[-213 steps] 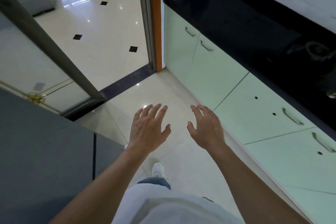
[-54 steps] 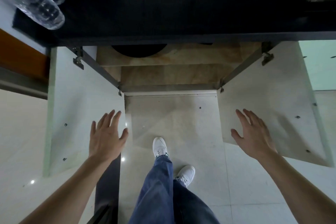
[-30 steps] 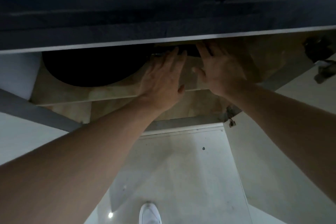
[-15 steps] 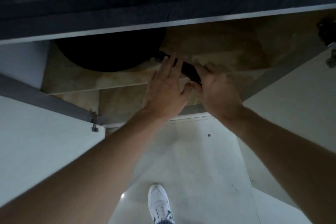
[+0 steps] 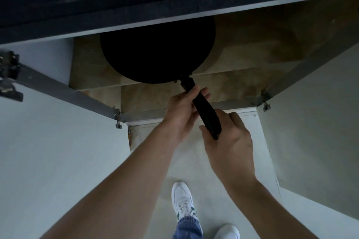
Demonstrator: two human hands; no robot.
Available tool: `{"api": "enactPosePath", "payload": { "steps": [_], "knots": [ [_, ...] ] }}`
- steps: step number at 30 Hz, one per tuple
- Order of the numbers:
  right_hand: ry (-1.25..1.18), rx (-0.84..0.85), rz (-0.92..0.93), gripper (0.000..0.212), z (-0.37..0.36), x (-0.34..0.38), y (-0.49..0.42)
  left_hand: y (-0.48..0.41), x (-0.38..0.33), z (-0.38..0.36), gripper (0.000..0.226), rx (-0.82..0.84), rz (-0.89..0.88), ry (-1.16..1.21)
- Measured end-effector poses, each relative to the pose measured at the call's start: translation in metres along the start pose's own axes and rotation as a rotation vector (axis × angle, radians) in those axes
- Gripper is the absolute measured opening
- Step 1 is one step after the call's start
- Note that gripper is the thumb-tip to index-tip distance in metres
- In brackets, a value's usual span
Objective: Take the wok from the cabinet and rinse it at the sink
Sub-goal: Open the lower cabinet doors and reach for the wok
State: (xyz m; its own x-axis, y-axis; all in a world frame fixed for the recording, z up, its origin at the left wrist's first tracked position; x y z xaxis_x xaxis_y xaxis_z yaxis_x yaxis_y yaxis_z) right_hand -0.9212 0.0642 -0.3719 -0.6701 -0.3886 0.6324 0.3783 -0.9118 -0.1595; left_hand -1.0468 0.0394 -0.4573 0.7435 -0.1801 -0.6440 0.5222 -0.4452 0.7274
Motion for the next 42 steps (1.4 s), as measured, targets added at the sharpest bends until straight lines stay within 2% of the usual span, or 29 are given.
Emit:
{"api": "enactPosePath", "payload": {
  "steps": [3, 7, 9, 13, 18, 21, 23, 26, 30, 35, 38, 42],
  "knots": [
    [-0.101, 0.094, -0.204, 0.032, -0.01, -0.02, 0.001, 0.001, 0.002, -0.006, 0.033, 0.086, 0.093, 0.048],
    [-0.535, 0.521, -0.65, 0.018, -0.057, -0.026, 0.006, -0.002, 0.005, -0.002, 0.027, 0.159, 0.152, 0.033],
    [-0.673, 0.613, -0.701, 0.018, -0.067, -0.016, -0.001, -0.003, 0.005, -0.001, 0.024, 0.198, 0.175, 0.011],
    [-0.675, 0.729, -0.68, 0.017, -0.083, -0.007, -0.008, -0.009, -0.002, 0.004, 0.036, 0.232, 0.157, 0.019],
    [-0.804, 0.864, -0.839, 0.015, -0.103, -0.005, 0.012, -0.015, -0.003, 0.009, 0.038, 0.266, 0.167, 0.028],
    [-0.793, 0.843, -0.824, 0.021, -0.107, -0.003, 0.017, -0.015, -0.001, 0.014, 0.036, 0.258, 0.173, 0.001],
    [-0.719, 0.752, -0.778, 0.029, -0.107, -0.004, 0.016, -0.014, -0.002, 0.017, 0.04, 0.235, 0.157, -0.009],
    [-0.683, 0.66, -0.748, 0.029, -0.102, 0.002, 0.017, -0.009, -0.004, 0.022, 0.046, 0.2, 0.144, 0.027],
    [-0.678, 0.624, -0.755, 0.032, -0.086, 0.008, 0.029, 0.01, 0.002, 0.026, 0.028, 0.203, 0.186, -0.01],
    [-0.608, 0.612, -0.797, 0.024, -0.051, 0.013, 0.068, 0.057, 0.018, 0.035, 0.019, 0.196, 0.244, -0.023],
    [-0.514, 0.591, -0.788, 0.026, -0.021, 0.015, 0.1, 0.098, 0.032, 0.042, 0.021, 0.18, 0.276, -0.005],
    [-0.529, 0.573, -0.824, 0.028, 0.023, 0.027, 0.146, 0.156, 0.051, 0.053, 0.019, 0.148, 0.324, 0.008]
  ]
}}
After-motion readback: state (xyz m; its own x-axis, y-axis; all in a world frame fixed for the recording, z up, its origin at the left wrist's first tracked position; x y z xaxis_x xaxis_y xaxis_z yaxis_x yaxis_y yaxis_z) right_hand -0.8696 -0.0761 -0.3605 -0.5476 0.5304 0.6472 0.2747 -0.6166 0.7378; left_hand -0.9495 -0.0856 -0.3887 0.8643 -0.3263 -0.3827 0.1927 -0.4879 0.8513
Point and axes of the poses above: each hand's wrist, its own y-axis away from the middle knuckle, its own z-axis out of the back of the hand, x = y × z, the point moved 10 cm from there along -y, towards the middle knuckle, and after that the axes turned 11 degrees about -x, right-handed, at the moved point
